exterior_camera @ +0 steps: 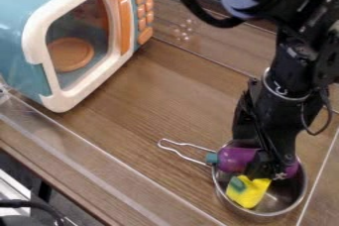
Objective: Remove the eggplant from inside the silver pot and put it on the table
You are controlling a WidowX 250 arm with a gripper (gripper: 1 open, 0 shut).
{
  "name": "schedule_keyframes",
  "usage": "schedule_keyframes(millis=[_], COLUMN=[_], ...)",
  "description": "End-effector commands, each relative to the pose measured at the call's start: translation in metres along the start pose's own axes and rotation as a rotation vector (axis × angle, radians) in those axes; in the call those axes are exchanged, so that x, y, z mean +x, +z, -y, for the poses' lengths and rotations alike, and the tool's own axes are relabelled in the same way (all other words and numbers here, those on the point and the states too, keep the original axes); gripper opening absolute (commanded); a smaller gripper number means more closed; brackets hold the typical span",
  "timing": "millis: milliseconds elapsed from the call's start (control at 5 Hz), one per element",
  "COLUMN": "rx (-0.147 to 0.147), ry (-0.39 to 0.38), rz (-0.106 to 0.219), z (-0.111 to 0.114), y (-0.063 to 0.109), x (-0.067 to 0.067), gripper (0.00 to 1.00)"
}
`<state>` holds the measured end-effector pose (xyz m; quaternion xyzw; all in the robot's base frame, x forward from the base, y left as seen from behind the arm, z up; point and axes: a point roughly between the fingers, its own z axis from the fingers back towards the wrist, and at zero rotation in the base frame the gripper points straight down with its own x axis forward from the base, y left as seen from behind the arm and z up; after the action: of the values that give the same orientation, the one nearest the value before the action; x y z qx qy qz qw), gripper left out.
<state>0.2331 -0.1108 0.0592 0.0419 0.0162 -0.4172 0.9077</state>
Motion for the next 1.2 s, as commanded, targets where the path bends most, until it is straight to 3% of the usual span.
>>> schedule_keyframes(millis=[0, 400, 1000], rx=[0.05, 0.083, 0.104], ry=[-0.006, -0.01, -0.01], rz=[0.074, 0.111, 0.168], z=[-0.0034, -0.0038, -0.0032], y=[0.0141, 0.0139, 0.0169], x=[0.0043, 0.0056, 0.0065], gripper=[1.0, 1.0, 1.0])
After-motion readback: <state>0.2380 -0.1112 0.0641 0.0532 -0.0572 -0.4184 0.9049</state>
